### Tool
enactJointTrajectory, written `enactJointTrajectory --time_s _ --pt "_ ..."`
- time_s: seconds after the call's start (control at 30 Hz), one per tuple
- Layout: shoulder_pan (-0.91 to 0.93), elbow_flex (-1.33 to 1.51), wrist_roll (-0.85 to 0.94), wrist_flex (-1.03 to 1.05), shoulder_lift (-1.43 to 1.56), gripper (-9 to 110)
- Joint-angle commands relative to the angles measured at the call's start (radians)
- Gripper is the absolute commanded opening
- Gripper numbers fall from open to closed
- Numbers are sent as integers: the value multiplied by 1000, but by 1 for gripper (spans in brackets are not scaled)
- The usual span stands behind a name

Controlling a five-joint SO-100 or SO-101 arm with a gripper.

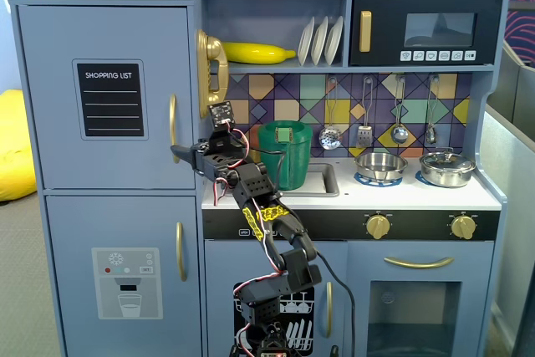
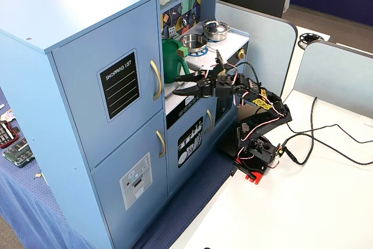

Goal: Open the left cabinet door

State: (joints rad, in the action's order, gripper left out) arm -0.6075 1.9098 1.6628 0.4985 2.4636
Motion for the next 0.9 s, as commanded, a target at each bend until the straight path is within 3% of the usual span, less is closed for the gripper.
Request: enactJointTrajectory --time_s 0.0,0.47,0.87 --pt "-12 -100 -9 -92 -64 24" --pt "-146 -241 46 -212 -272 22" --pt "-342 -149 101 -6 -74 20"
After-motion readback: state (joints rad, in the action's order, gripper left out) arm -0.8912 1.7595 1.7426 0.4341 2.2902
